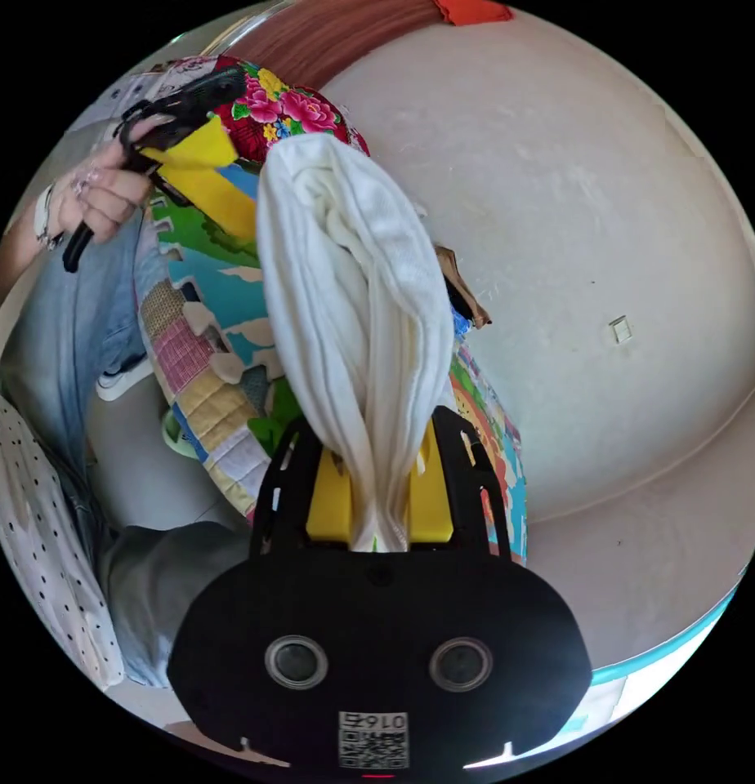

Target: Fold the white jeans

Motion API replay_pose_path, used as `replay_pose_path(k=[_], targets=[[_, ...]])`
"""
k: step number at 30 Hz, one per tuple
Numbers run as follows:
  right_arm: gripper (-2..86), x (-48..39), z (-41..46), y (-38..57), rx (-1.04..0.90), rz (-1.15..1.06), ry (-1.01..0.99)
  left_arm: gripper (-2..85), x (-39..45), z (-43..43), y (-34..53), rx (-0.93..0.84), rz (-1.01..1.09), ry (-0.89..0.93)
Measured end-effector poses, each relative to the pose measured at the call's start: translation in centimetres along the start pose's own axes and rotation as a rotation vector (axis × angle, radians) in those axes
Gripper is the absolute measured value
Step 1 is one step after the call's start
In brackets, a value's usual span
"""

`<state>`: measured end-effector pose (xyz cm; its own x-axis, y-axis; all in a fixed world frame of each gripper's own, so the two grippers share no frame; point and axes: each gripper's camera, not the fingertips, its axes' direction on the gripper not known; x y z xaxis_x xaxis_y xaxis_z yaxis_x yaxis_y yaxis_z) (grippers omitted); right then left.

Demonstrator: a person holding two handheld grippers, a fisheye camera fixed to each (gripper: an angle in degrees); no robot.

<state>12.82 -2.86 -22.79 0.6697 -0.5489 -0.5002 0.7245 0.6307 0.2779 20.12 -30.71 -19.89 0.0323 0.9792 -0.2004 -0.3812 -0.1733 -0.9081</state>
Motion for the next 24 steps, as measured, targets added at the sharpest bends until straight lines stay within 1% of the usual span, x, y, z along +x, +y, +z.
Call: replay_pose_path(k=[1,2,3,4,5,6,7,9,10,12,15,17,18,21,24], targets=[[9.8,0.9,0.1,-0.1,-0.005,0.001,-0.027,17.9,1.8,-0.3,-0.6,-0.033,0.07,-0.122],[9.7,1.6,0.1,-0.2,-0.007,0.014,-0.044,18.2,5.2,-0.2,-1.8,-0.101,0.19,-0.339],[9.6,1.8,0.2,-0.3,-0.008,0.016,-0.05,18.4,7.9,0.4,-3.0,-0.146,0.279,-0.51],[9.6,2.1,0.3,-0.3,-0.011,0.013,-0.052,18.4,9.2,0.8,-3.6,-0.155,0.32,-0.578],[9.6,2.3,0.3,-0.3,-0.011,0.016,-0.052,18.4,11.5,1.5,-4.8,-0.161,0.411,-0.657],[9.6,2.3,0.4,-0.2,-0.013,0.015,-0.051,18.3,13.5,2.3,-6.1,-0.171,0.501,-0.677],[9.6,2.3,0.5,-0.1,-0.01,0.013,-0.048,18.3,14.3,2.6,-6.8,-0.177,0.538,-0.677],[9.6,2.4,0.6,0.2,-0.011,0.014,-0.051,18.5,17.4,3.5,-9.6,-0.168,0.677,-0.682],[9.7,2.5,0.6,0.4,-0.01,0.007,-0.052,18.5,18.0,3.7,-10.3,-0.166,0.71,-0.698],[9.8,2.5,0.6,0.7,-0.013,-0.015,-0.056,18.3,20.7,4.2,-12.6,-0.182,0.872,-0.762],[10.0,2.5,0.6,1.1,-0.02,-0.059,-0.043,16.3,23.4,4.1,-15.0,-0.203,0.999,-0.795],[10.6,2.8,0.9,1.5,-0.031,-0.069,-0.038,11.8,24.2,3.2,-16.5,-0.221,1.032,-0.754],[10.8,3.0,1.0,1.7,-0.028,-0.067,-0.041,9.8,24.4,2.3,-18.1,-0.241,0.99,-0.702],[13.4,3.0,1.0,2.9,-0.002,-0.078,-0.018,7.0,24.7,-0.1,-22.2,-0.273,0.879,-0.574],[17.0,1.0,0.7,4.6,0.014,-0.123,0.092,6.1,25.5,-1.6,-25.6,-0.294,0.826,-0.533]])
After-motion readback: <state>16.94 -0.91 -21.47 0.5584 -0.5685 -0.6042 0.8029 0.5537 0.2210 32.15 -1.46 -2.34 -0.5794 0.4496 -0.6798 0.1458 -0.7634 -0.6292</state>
